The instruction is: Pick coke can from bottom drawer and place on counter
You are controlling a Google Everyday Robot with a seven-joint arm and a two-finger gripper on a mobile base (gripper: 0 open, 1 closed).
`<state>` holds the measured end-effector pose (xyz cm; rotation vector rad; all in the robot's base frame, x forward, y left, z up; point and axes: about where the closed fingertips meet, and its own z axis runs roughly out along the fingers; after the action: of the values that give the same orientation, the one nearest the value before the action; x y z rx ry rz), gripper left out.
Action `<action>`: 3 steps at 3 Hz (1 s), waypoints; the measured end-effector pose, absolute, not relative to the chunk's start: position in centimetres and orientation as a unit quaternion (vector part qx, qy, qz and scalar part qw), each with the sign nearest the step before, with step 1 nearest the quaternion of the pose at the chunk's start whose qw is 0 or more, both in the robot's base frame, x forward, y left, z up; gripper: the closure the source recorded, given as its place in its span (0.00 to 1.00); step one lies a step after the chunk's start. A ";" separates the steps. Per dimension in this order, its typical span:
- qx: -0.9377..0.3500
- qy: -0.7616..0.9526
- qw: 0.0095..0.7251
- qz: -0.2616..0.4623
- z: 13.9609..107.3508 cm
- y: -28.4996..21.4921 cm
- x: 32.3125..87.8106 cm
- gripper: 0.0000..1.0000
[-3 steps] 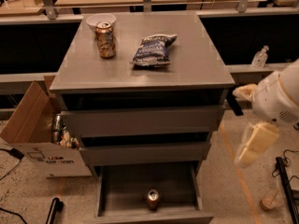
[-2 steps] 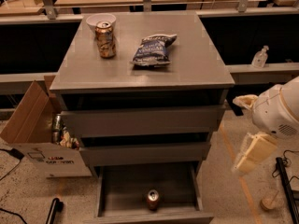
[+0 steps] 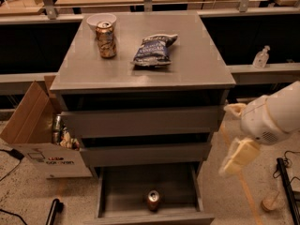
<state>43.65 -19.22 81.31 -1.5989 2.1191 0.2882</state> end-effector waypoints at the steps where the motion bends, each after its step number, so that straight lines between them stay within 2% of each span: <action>1: -0.577 0.755 0.266 0.159 73.2 -16.6 42.7 0.00; 2: -0.597 0.733 0.295 0.141 71.3 -15.9 43.6 0.00; 3: -0.597 0.732 0.295 0.143 71.1 -15.9 43.8 0.00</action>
Offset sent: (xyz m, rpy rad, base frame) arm -0.0083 0.0246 -0.0764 0.1209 0.0084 0.0251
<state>43.77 -15.90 71.08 -1.5886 1.9479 0.3795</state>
